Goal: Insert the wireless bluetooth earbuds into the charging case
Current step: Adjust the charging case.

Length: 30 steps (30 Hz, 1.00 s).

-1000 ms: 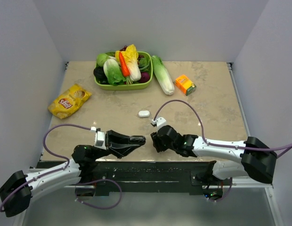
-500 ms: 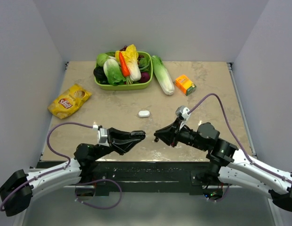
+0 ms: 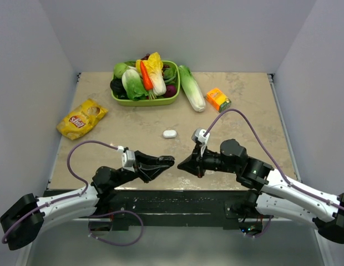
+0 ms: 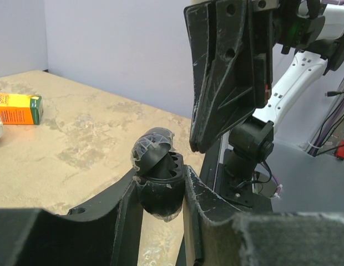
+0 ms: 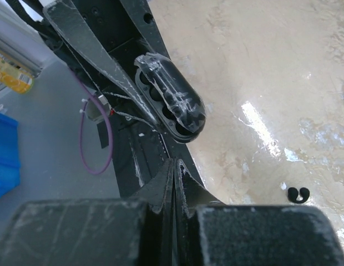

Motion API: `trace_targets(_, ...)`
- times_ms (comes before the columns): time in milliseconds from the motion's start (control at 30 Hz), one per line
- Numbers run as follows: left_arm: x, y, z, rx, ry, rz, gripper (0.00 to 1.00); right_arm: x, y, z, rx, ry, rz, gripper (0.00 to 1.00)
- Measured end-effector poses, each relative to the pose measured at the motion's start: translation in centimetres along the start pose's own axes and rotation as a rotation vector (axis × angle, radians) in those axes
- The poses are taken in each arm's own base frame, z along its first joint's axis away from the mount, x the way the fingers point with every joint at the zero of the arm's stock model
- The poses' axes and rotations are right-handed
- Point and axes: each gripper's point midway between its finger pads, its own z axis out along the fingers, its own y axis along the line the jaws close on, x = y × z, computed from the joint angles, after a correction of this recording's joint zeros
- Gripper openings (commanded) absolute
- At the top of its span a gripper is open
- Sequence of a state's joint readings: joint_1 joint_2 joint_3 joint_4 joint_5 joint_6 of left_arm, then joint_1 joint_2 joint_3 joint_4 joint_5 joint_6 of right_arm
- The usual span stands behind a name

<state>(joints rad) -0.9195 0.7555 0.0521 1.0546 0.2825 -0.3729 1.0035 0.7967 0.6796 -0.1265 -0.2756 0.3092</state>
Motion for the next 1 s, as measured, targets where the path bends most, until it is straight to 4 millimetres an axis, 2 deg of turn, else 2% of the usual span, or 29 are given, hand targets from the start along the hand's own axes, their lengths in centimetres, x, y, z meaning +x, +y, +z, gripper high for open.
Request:
trace_targets(267, 0.8, -0.1, 0.0, 0.011, 0.028, -0.008, 0.0, -1.1, 0.7, 0.1, -0.021, -0.011, -0.011, 0.0)
trace_targets(600, 2.0, -1.2, 0.0, 0.054, 0.072, -0.024, 0.0, 0.1, -0.1, 1.2, -0.003, 0.041, -0.002, 0.0)
trace_targets(900, 2.8, -1.9, 0.0, 0.086, 0.093, -0.015, 0.0, -0.2, -0.1, 1.2, 0.004, 0.045, 0.0, 0.0)
trace_targets(1000, 2.6, -2.0, 0.1, 0.089, 0.088, -0.014, 0.0, -0.5, 0.2, 0.9, -0.002, 0.037, -0.008, 0.08)
